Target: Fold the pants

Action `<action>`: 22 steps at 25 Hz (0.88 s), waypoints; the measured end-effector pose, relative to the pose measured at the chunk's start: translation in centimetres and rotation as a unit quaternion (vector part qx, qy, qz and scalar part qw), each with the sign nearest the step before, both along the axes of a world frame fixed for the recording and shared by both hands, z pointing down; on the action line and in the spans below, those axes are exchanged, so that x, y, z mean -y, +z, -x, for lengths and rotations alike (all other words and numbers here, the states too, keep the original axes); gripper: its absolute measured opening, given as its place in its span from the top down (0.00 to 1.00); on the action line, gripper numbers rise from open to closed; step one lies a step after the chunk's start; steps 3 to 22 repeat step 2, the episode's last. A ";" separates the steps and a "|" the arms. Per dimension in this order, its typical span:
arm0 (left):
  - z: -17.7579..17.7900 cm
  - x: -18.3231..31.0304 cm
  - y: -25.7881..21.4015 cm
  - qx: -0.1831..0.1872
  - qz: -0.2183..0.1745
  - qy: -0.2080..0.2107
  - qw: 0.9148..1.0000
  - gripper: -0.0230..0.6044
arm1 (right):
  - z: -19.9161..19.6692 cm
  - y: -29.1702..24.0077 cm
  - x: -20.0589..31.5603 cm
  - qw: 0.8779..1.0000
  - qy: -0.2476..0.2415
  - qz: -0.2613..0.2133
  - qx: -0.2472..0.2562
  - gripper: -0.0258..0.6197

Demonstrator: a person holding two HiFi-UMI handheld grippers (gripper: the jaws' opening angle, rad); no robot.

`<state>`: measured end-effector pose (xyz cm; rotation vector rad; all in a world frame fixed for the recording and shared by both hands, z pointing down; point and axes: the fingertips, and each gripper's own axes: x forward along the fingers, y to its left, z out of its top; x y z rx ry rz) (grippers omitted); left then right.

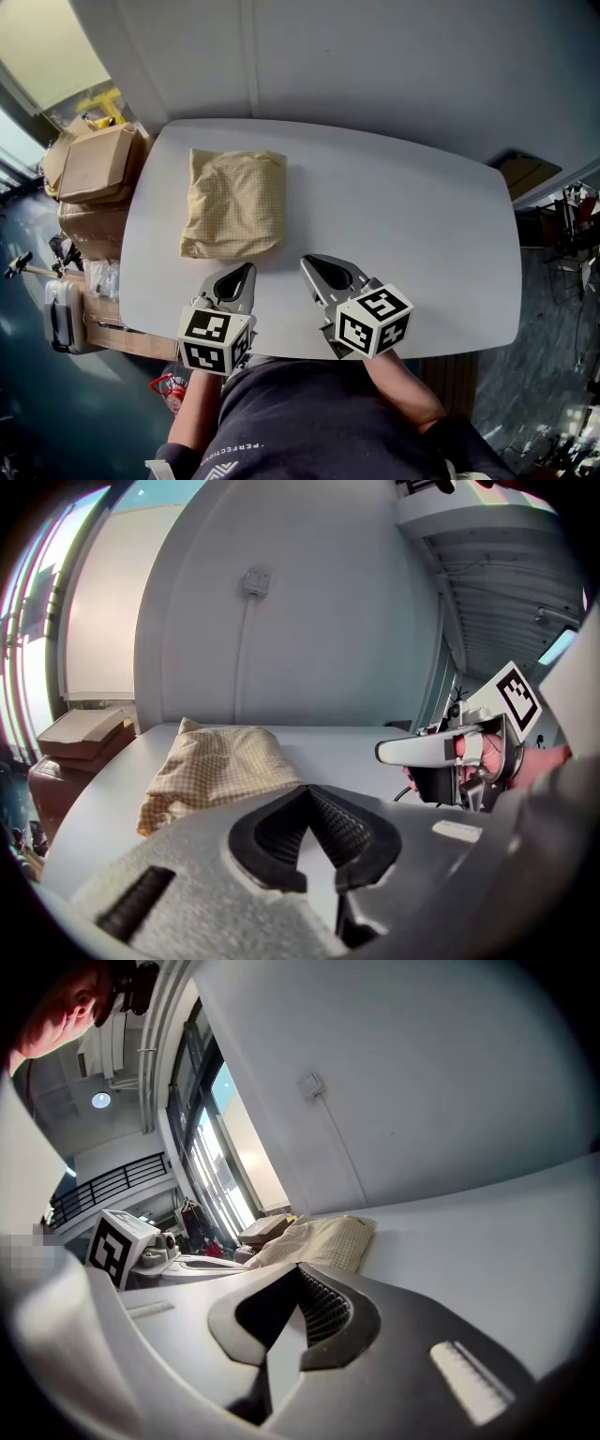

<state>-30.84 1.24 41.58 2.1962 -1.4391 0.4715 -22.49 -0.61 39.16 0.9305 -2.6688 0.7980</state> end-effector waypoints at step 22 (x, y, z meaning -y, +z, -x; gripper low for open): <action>-0.2 0.2 -0.1 0.005 -0.002 0.006 1.000 0.97 | 0.0 0.3 0.0 1.000 0.001 0.008 0.003 0.96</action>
